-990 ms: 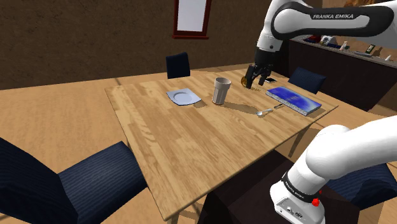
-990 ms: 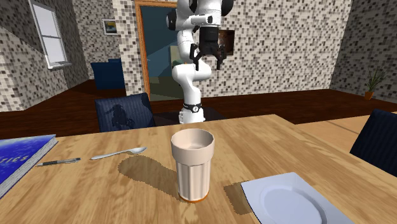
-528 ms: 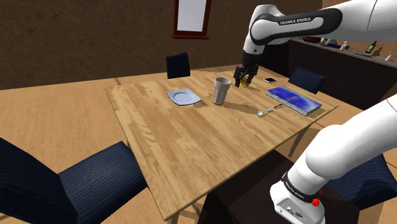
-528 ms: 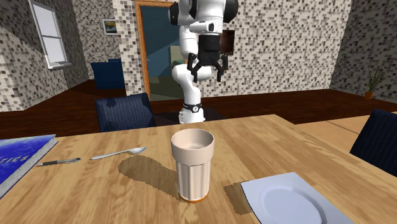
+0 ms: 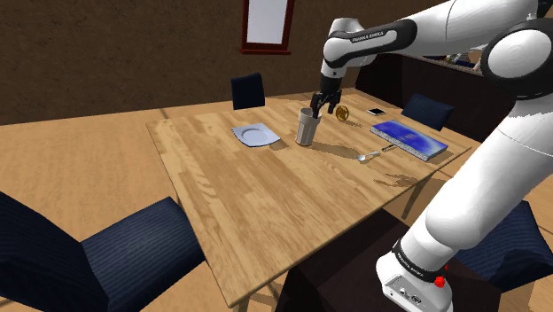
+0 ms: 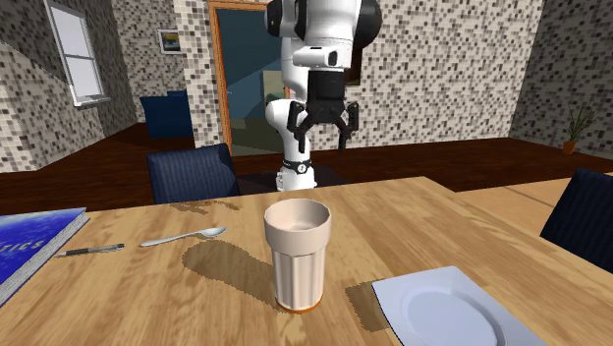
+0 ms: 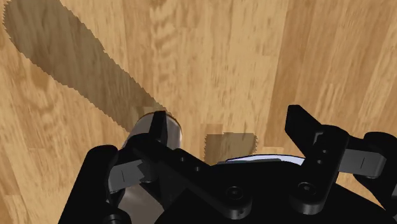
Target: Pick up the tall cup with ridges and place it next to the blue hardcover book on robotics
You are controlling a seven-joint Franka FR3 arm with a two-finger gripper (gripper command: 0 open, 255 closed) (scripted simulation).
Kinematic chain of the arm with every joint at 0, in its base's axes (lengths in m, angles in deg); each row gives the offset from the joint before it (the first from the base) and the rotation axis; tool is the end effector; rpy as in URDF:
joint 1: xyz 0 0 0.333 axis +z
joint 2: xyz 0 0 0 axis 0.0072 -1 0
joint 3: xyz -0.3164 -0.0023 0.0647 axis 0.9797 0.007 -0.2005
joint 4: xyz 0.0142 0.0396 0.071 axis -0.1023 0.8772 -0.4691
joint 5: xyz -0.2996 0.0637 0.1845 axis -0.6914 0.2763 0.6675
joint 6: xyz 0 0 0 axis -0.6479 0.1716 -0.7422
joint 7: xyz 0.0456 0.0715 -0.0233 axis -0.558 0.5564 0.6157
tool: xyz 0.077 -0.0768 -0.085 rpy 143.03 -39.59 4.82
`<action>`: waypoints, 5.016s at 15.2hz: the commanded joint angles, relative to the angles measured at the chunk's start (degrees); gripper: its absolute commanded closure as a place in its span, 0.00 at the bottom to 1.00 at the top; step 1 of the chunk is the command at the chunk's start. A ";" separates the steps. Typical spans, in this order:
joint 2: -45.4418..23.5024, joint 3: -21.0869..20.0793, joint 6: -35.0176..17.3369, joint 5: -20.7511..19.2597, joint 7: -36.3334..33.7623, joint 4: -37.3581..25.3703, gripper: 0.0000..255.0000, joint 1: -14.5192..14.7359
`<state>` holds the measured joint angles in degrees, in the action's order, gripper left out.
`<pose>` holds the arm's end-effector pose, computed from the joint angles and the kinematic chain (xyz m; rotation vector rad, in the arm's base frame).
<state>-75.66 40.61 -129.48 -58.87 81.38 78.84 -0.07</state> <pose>0.4949 -0.1091 0.4661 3.1002 -0.0720 -0.0304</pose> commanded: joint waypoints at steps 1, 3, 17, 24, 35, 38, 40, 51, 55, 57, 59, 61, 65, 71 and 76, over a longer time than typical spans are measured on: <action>-4.82 0.41 -0.69 0.70 1.38 -4.24 0.00 -0.27; -9.38 0.65 -1.03 1.45 2.62 -8.55 0.00 -0.66; -28.80 0.46 -3.33 4.58 6.74 -26.08 0.00 -3.41; -29.18 0.43 -4.36 4.66 6.79 -25.41 0.00 -3.46; -29.20 0.43 -4.35 4.66 6.81 -25.45 1.00 -3.48; -28.71 0.48 -3.05 4.56 6.80 -26.27 1.00 -3.45; -28.30 0.53 -1.70 4.49 6.82 -27.22 1.00 -3.45; -26.89 0.73 6.09 4.23 7.01 -33.63 1.00 -3.55; -26.79 0.78 9.11 4.22 7.13 -36.56 1.00 -3.66; -26.83 0.81 10.67 4.23 7.19 -38.17 1.00 -3.73; -26.94 0.83 12.27 4.26 7.27 -39.89 1.00 -3.82; -27.13 0.85 13.91 4.31 7.35 -41.72 1.00 -3.92; -27.76 0.88 17.34 4.44 7.53 -45.78 1.00 -4.19; -29.52 0.89 23.01 4.81 7.85 -53.22 1.00 -4.79; -32.16 0.86 28.59 5.33 8.15 -61.45 1.00 -5.63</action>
<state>-107.00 41.47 -102.54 -53.69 89.45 19.90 -5.43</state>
